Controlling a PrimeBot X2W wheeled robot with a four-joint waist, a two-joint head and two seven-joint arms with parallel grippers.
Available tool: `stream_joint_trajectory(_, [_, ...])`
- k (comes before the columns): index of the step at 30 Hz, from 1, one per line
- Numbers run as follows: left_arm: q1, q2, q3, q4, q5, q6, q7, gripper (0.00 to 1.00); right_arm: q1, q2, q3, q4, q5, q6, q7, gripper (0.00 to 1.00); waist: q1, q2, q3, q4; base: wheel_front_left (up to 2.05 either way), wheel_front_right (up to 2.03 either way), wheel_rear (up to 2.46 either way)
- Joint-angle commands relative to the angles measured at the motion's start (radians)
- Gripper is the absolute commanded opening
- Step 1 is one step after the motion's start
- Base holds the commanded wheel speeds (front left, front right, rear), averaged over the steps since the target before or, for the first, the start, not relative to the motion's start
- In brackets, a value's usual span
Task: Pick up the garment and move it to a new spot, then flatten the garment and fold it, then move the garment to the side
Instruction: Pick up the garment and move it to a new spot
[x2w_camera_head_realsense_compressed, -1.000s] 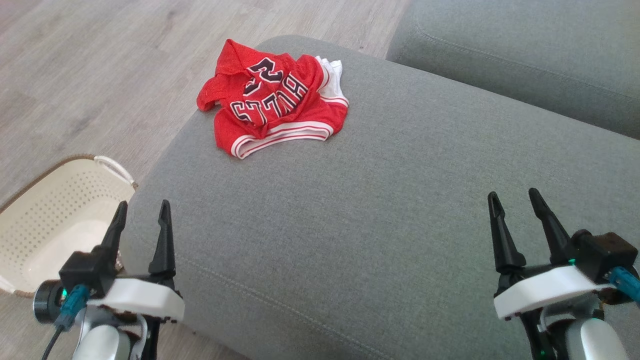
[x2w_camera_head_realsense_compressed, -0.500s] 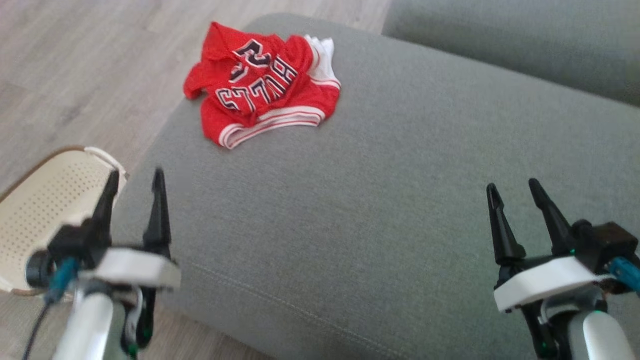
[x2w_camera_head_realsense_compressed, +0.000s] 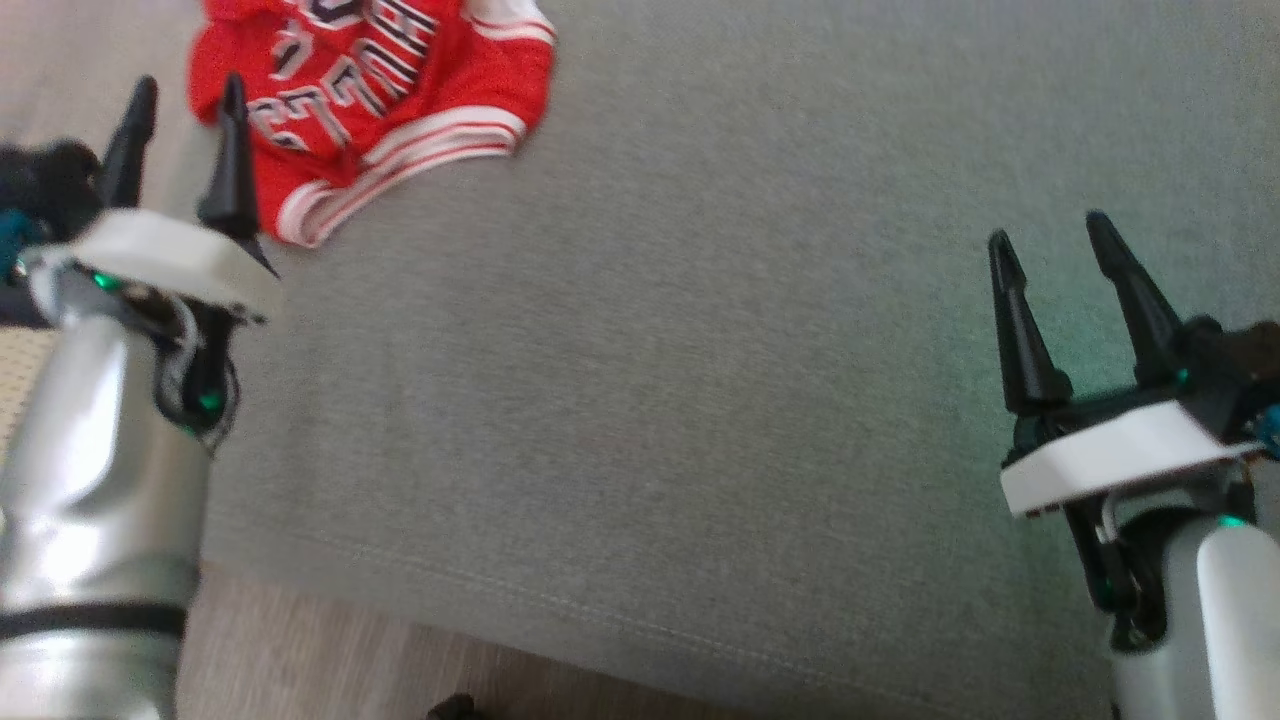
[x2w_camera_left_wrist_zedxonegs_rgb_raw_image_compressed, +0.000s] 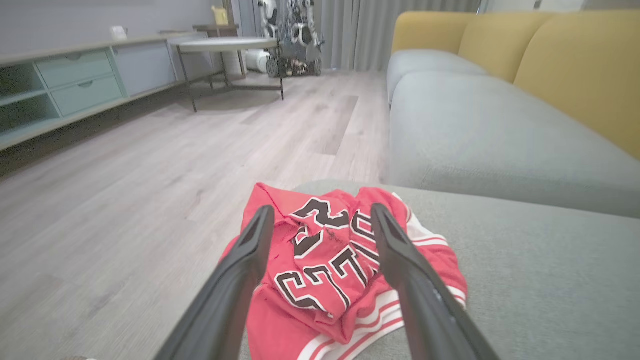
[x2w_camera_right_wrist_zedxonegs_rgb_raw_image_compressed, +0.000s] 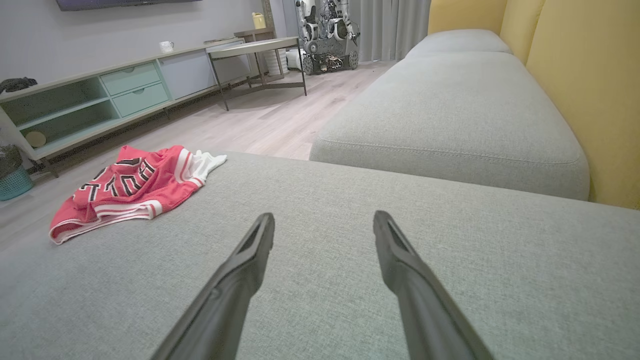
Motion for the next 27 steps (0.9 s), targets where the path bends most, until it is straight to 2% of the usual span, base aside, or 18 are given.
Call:
stream_joint_trajectory(1, [-0.048, 0.058, 0.041, 0.005, -0.006, -0.008, 0.004, 1.00, -0.042, -0.005, 0.033, -0.045, -0.008, -0.001, 0.002, 1.00, -0.0004, 0.0000, 0.075, -0.065, 0.00, 0.00, 0.00])
stream_joint_trajectory(7, [-0.205, 0.102, 0.009, 0.306, -0.028, -0.055, 0.031, 1.00, -0.093, -0.009, 0.060, -0.046, -0.012, -0.001, 0.000, 1.00, -0.0004, 0.0000, 0.151, -0.122, 0.00, 0.00, 0.00])
stream_joint_trajectory(13, [-0.279, 0.131, -0.036, 0.511, -0.038, -0.065, 0.056, 1.00, -0.114, -0.006, 0.061, -0.041, -0.013, -0.001, -0.010, 1.00, -0.0004, 0.0000, 0.190, -0.151, 0.00, 0.00, 0.00])
stream_joint_trajectory(15, [-0.295, 0.135, -0.054, 0.550, -0.035, -0.066, 0.054, 0.00, -0.117, -0.005, 0.058, -0.039, -0.013, -0.001, -0.013, 1.00, -0.0004, 0.0000, 0.196, -0.153, 0.00, 0.00, 0.00])
stream_joint_trajectory(22, [-0.319, 0.149, -0.054, 0.552, -0.043, -0.067, -0.020, 0.00, -0.121, 0.001, 0.037, -0.019, -0.010, -0.001, -0.033, 1.00, -0.0004, 0.0000, 0.167, -0.137, 0.00, 0.00, 0.00])
stream_joint_trajectory(27, [-0.208, 0.175, 0.034, 0.262, -0.010, -0.035, -0.024, 0.00, -0.105, 0.009, 0.027, 0.017, 0.006, -0.001, -0.063, 1.00, -0.0004, 0.0000, 0.078, -0.120, 0.00, 0.00, 0.00])
